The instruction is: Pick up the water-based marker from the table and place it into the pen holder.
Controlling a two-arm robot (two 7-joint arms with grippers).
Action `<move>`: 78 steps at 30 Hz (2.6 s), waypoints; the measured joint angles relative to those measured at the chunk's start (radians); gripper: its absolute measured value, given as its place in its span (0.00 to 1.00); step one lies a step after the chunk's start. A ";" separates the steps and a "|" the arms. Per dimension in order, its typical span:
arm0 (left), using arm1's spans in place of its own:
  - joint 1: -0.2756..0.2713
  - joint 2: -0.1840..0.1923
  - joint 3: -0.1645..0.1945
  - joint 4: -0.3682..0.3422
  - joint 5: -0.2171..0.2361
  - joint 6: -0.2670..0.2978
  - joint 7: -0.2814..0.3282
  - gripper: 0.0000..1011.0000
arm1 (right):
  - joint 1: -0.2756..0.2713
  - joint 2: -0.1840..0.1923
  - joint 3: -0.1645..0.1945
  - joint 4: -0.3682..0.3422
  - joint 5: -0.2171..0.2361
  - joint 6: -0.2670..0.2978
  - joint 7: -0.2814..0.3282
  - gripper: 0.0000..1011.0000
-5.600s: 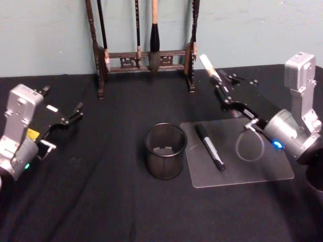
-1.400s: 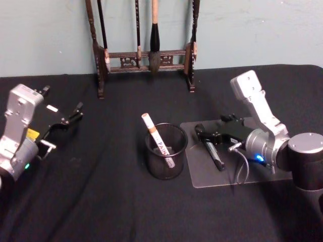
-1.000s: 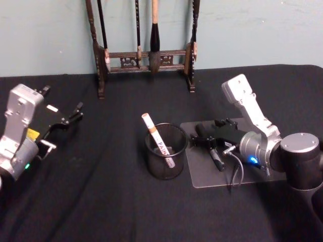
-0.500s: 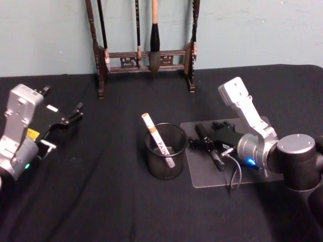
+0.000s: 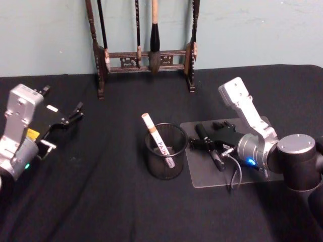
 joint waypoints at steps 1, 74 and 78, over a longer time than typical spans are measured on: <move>0.000 0.000 0.000 0.000 0.000 0.000 0.000 0.99 | 0.000 0.000 0.000 0.000 0.000 0.000 0.000 0.99; 0.000 0.000 0.000 0.000 0.000 0.000 0.000 0.99 | -0.072 -0.137 0.021 -0.053 0.250 -0.721 0.151 0.23; 0.000 0.000 0.000 0.000 0.000 0.000 0.000 0.99 | -0.068 -0.142 -0.009 -0.034 0.263 -0.715 0.166 0.23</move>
